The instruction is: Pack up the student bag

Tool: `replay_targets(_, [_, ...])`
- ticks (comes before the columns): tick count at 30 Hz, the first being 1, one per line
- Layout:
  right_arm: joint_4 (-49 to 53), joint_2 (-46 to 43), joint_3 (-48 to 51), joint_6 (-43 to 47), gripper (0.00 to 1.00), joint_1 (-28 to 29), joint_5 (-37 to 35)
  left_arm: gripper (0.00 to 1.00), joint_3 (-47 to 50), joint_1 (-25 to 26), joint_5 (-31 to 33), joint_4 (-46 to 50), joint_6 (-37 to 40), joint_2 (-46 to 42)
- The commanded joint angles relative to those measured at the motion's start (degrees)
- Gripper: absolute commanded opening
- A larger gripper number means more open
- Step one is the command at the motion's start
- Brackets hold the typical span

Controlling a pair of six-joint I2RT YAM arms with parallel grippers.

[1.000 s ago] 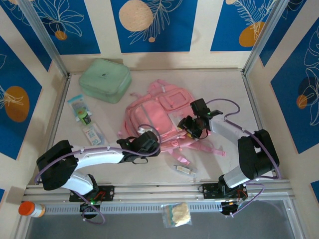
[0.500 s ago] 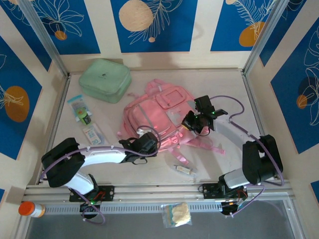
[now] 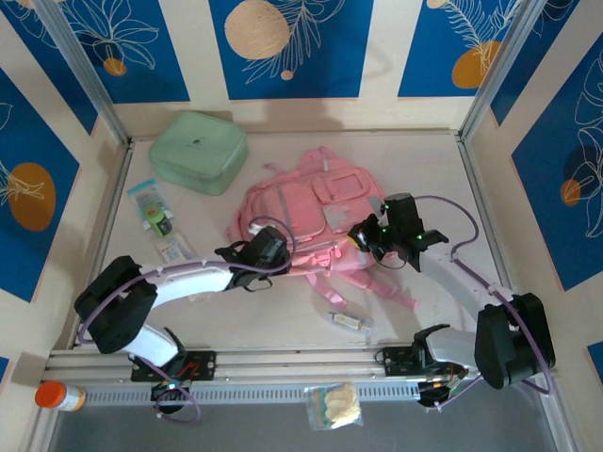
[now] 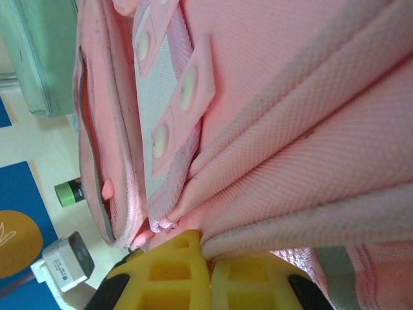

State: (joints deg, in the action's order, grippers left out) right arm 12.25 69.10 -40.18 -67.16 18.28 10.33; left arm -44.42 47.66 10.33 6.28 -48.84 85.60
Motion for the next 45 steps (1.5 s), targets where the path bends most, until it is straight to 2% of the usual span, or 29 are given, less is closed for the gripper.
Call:
replay_targets(1, [-2.13,-4.10,0.08,-2.72,0.00,-0.27,0.56,0.36,-3.36,-2.04,1.93,4.28,4.00,-3.68])
replay_targets(6, [-3.09,-8.25,2.51,-4.91,0.00,0.33,-2.49,0.43,-3.17,0.47,0.40,7.63,1.12,-10.57])
replay_targets(9, [-3.30,-9.28,3.16,-5.97,0.00,0.24,-3.16,0.44,-6.20,5.37,1.40,9.72,0.07,-10.64])
replay_targets(14, [-2.65,-9.16,1.99,-6.51,0.00,1.04,-3.20,0.50,-15.21,13.46,-1.01,8.37,1.01,-2.05])
replay_targets(19, [-2.40,-10.33,2.17,-8.06,0.00,1.06,-2.96,0.50,-23.09,18.29,2.08,7.87,3.18,5.50])
replay_targets(24, [-1.72,-11.24,2.26,-8.50,0.00,1.17,-3.26,0.49,-27.30,18.35,1.03,6.63,3.12,11.44])
replay_targets(28, [-1.98,-11.36,2.76,-9.15,0.00,1.07,-3.13,0.45,-29.00,18.35,5.48,8.19,1.86,14.01])
replay_targets(45, [-6.64,-12.06,6.26,-14.46,0.00,2.83,-3.09,0.33,-32.78,15.57,14.12,8.22,-1.13,19.84])
